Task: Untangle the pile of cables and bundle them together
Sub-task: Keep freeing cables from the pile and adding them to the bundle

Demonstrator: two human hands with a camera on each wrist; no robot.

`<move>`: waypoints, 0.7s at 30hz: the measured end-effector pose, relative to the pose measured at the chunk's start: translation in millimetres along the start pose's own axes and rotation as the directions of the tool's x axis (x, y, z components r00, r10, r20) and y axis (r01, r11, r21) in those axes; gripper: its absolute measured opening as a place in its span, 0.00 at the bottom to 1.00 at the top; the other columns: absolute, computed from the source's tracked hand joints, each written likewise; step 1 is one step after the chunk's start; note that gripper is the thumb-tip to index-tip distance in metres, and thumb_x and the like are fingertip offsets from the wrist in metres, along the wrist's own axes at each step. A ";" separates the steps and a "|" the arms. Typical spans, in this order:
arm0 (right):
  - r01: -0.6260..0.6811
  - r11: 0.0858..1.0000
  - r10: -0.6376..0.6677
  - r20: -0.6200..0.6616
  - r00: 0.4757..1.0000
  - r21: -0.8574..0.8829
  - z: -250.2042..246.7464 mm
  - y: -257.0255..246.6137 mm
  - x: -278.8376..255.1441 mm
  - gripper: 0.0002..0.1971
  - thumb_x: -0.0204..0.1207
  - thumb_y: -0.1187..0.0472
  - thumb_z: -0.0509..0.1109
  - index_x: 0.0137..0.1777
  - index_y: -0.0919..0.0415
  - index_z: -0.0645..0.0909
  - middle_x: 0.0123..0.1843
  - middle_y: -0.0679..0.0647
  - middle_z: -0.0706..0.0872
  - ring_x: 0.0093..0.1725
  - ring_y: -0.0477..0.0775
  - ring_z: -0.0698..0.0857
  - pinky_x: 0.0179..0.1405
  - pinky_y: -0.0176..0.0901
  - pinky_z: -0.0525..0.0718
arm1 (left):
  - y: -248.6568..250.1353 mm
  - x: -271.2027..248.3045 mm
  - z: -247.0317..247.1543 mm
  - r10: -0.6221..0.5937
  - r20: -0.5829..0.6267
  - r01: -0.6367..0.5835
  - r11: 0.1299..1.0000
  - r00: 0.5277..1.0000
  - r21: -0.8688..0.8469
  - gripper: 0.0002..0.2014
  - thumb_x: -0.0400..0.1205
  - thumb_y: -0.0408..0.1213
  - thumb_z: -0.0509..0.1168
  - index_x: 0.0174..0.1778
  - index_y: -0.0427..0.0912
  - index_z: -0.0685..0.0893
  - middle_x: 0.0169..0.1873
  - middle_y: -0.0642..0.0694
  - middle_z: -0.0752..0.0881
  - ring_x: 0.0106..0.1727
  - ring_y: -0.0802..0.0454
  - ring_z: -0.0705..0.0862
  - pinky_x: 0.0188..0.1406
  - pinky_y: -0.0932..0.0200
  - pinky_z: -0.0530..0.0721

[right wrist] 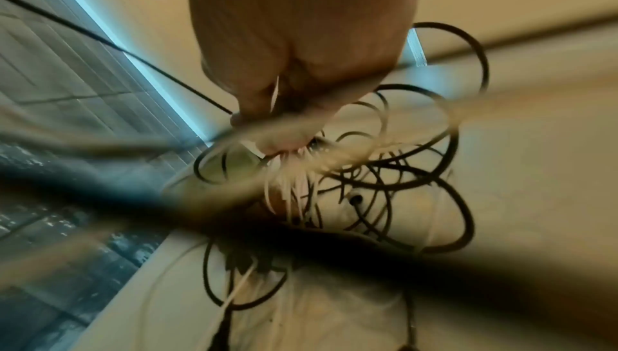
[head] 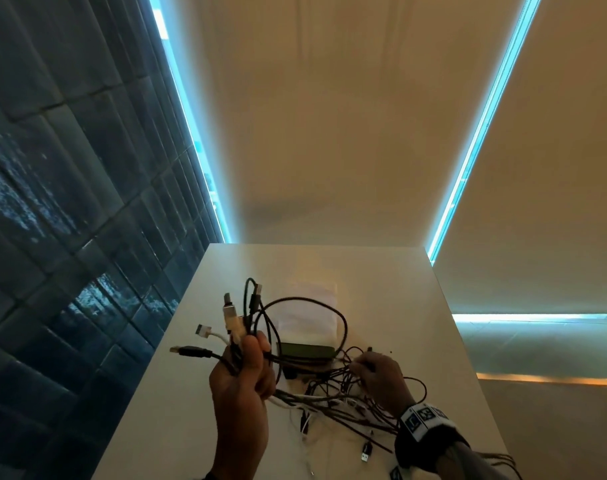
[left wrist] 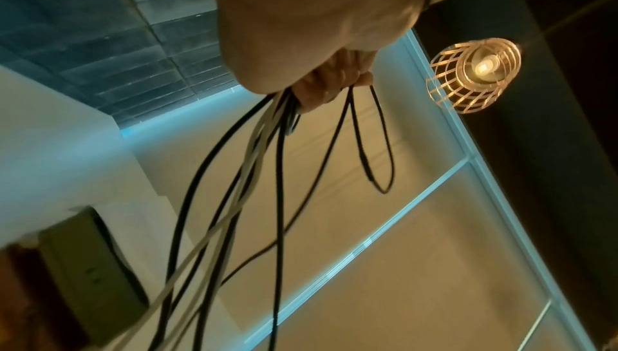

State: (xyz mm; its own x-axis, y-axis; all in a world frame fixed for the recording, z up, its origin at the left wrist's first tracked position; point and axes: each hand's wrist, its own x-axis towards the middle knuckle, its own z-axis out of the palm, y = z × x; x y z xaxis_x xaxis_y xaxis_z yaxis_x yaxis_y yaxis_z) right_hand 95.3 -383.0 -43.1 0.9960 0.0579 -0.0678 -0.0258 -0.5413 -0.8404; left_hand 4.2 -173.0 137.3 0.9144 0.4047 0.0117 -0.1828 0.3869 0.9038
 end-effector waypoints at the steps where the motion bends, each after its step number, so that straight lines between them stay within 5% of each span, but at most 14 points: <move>1: 0.008 1.000 -0.008 -0.024 1.000 -0.009 -0.5 -3.7 2.1 0.11 0.75 0.60 0.75 0.32 0.48 0.82 0.27 0.46 0.85 0.27 0.39 0.81 0.30 0.32 0.77 | -5.9 0.5 -0.6 0.003 -0.029 0.001 0.993 1.000 0.115 0.13 0.80 0.42 0.61 0.34 0.44 0.87 0.16 0.49 0.65 0.16 0.52 0.62 0.12 0.59 0.64; 3: 0.023 1.000 -0.023 -0.053 0.998 0.010 -1.5 -11.5 5.9 0.09 0.74 0.58 0.76 0.33 0.50 0.84 0.31 0.47 0.87 0.31 0.39 0.82 0.32 0.31 0.78 | -18.8 1.5 0.2 0.028 -0.073 0.000 0.932 0.997 0.362 0.12 0.81 0.42 0.64 0.45 0.37 0.87 0.20 0.38 0.71 0.23 0.36 0.72 0.21 0.45 0.78; 4: 0.027 0.999 -0.025 -0.059 0.998 0.032 -1.6 -14.9 7.2 0.07 0.74 0.57 0.76 0.35 0.52 0.85 0.32 0.47 0.88 0.33 0.40 0.84 0.35 0.35 0.80 | -25.3 1.5 1.0 0.052 -0.074 -0.013 0.894 0.996 0.448 0.14 0.81 0.43 0.64 0.49 0.35 0.86 0.22 0.38 0.75 0.26 0.40 0.77 0.27 0.48 0.82; 6: 0.036 0.996 -0.030 -0.070 0.997 0.088 -1.2 -23.6 7.3 0.06 0.73 0.56 0.77 0.36 0.54 0.86 0.34 0.47 0.89 0.36 0.45 0.87 0.38 0.42 0.85 | -36.1 1.9 1.6 0.082 -0.067 -0.034 0.843 0.994 0.536 0.12 0.83 0.43 0.64 0.47 0.36 0.85 0.23 0.48 0.78 0.24 0.57 0.77 0.23 0.69 0.75; 9: 0.063 0.978 -0.047 -0.084 0.995 0.198 -3.4 -44.9 1.2 0.05 0.72 0.59 0.79 0.37 0.57 0.86 0.34 0.51 0.90 0.35 0.47 0.88 0.35 0.41 0.86 | -45.6 3.6 2.4 0.029 -0.110 0.047 0.775 0.994 0.630 0.08 0.85 0.40 0.63 0.47 0.40 0.83 0.32 0.50 0.83 0.34 0.60 0.79 0.28 0.70 0.71; 15: 0.117 0.851 -0.121 -0.027 0.992 0.513 -2.8 -87.6 -20.7 0.04 0.72 0.67 0.77 0.39 0.63 0.85 0.32 0.56 0.87 0.27 0.50 0.83 0.26 0.39 0.82 | -59.2 10.3 4.8 -0.098 -0.156 0.176 0.752 0.983 0.636 0.06 0.83 0.40 0.66 0.49 0.41 0.83 0.38 0.45 0.84 0.38 0.50 0.81 0.33 0.58 0.75; 18: 0.122 0.810 -0.187 0.054 0.981 0.573 3.5 -93.7 -28.7 0.03 0.73 0.71 0.75 0.39 0.66 0.85 0.29 0.52 0.85 0.24 0.48 0.79 0.22 0.38 0.76 | -64.5 12.9 3.9 -0.184 -0.176 0.252 0.783 0.967 0.568 0.07 0.83 0.40 0.67 0.46 0.39 0.84 0.28 0.48 0.80 0.30 0.50 0.76 0.29 0.50 0.77; 21: 0.192 0.802 -0.287 0.083 0.954 0.565 10.3 -93.3 -33.1 0.08 0.72 0.74 0.75 0.39 0.60 0.88 0.35 0.52 0.88 0.29 0.48 0.82 0.26 0.39 0.79 | -63.0 11.7 5.4 -0.229 -0.139 0.268 0.816 0.963 0.513 0.07 0.83 0.39 0.66 0.43 0.41 0.86 0.25 0.51 0.79 0.28 0.52 0.76 0.28 0.57 0.73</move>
State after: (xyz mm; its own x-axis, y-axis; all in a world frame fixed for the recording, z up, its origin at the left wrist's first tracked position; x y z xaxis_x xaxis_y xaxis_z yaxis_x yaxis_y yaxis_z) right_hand 63.9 -325.8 32.0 0.9509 0.2804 0.1313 0.1219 0.0507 -0.9912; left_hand 28.3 -197.1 82.8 0.8725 0.4166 -0.2554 0.2812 -0.0007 0.9596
